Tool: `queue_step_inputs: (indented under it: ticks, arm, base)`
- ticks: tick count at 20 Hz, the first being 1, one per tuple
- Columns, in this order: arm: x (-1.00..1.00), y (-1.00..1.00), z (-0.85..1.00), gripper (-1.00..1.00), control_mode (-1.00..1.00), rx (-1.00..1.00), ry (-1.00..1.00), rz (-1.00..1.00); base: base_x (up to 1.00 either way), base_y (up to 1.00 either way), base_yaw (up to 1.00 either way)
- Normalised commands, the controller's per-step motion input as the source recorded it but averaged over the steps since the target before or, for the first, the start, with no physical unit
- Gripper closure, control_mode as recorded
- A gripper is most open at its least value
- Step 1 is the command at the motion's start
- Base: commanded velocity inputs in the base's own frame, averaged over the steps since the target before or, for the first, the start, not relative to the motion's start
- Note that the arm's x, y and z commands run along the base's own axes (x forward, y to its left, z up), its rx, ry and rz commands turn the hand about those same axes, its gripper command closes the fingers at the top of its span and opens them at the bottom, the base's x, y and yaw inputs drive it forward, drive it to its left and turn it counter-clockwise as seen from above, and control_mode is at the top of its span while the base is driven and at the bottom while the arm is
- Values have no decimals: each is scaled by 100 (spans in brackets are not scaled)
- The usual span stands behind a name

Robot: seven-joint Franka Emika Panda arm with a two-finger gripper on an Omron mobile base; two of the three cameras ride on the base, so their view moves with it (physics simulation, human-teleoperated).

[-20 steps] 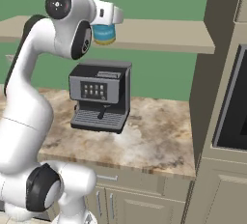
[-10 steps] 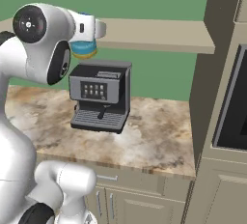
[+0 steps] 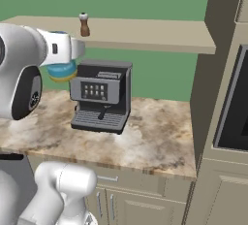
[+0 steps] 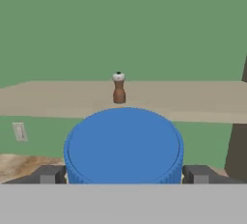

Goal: Take 2 condiments from the cabinet and move them on the counter near the stove.Make sure the condiments are lined up with each other, next to each other.

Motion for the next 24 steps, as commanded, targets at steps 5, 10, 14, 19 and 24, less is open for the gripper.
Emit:
queue_step_inputs:
  ticks: [5,10,14,19,24]
  arm:
    - [-37,6,-43,100,-100,-12,1,0]
    - [-2,0,-27,100,-100,-9,0,0]
    - [0,0,-22,100,-100,-6,1,0]
    - [0,0,-10,100,-100,0,4,0]
    - [-1,0,-2,100,-100,0,5,0]
  base:
    - [0,0,0]
    - [0,0,0]
    - [0,0,0]
    - [0,0,0]
    - [0,0,0]
